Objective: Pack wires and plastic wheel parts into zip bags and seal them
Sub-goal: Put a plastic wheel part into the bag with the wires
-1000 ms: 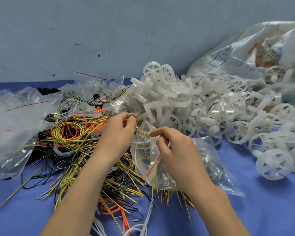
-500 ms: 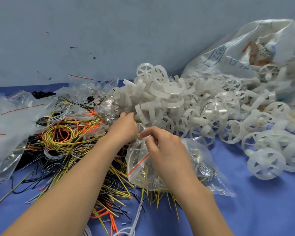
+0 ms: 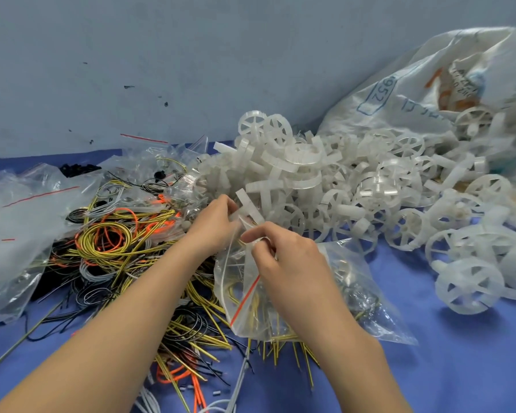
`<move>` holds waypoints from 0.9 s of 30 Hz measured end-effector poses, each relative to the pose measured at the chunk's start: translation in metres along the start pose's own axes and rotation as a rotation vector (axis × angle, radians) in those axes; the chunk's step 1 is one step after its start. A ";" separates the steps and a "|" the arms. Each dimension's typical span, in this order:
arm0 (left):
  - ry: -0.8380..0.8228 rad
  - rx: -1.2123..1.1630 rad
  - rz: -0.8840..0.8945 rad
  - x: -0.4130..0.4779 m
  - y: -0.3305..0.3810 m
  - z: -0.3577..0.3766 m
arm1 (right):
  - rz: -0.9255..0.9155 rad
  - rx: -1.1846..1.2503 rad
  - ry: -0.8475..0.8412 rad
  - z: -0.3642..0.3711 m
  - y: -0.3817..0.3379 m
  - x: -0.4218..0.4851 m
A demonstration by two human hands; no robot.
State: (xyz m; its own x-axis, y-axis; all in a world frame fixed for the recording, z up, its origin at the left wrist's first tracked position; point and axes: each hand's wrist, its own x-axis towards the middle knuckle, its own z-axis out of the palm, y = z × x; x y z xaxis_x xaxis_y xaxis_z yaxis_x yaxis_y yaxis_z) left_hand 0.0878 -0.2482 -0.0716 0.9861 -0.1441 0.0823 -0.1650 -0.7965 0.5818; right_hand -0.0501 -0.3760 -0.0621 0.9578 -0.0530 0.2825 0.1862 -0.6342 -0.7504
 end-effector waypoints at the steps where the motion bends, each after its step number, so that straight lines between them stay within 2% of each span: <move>1: -0.012 -0.030 -0.018 -0.002 -0.001 0.000 | -0.001 -0.004 -0.003 0.000 -0.001 -0.001; 4: 0.011 -0.186 -0.081 -0.005 0.002 -0.002 | -0.007 -0.038 -0.013 0.001 -0.001 -0.003; 7: 0.130 -0.345 -0.106 -0.013 0.009 -0.010 | -0.006 -0.050 -0.016 0.000 0.000 -0.004; 11: 0.359 -0.352 0.042 -0.046 0.009 -0.037 | -0.008 -0.019 0.005 -0.002 0.000 -0.005; 13: 0.418 -0.444 0.077 -0.071 0.004 -0.051 | -0.027 -0.008 0.025 -0.003 -0.001 -0.006; 15: 0.330 -0.782 0.017 -0.098 0.000 -0.062 | -0.058 -0.004 0.060 -0.003 -0.004 -0.007; 17: 0.113 -1.141 -0.088 -0.121 -0.004 -0.071 | -0.086 0.018 0.109 -0.002 -0.006 -0.007; 18: 0.003 -1.200 -0.133 -0.129 -0.008 -0.074 | -0.092 0.040 0.132 0.000 -0.006 -0.006; 20: -0.203 -1.189 -0.165 -0.142 -0.015 -0.075 | -0.094 0.084 0.157 0.003 -0.008 -0.006; 22: -0.295 -1.063 -0.143 -0.150 -0.018 -0.072 | -0.118 0.106 0.173 0.006 -0.013 -0.007; 25: -0.209 -0.691 -0.070 -0.151 -0.020 -0.064 | -0.172 0.089 0.176 0.008 -0.021 -0.008; 27: -0.174 -0.567 0.020 -0.148 -0.019 -0.061 | -0.212 0.055 0.168 0.008 -0.024 -0.010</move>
State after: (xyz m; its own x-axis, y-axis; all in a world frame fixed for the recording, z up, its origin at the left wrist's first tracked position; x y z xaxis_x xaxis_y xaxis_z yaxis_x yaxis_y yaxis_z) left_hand -0.0542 -0.1763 -0.0452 0.9575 -0.2882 -0.0088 -0.1003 -0.3614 0.9270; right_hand -0.0627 -0.3536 -0.0515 0.8473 -0.0542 0.5283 0.3943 -0.6023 -0.6941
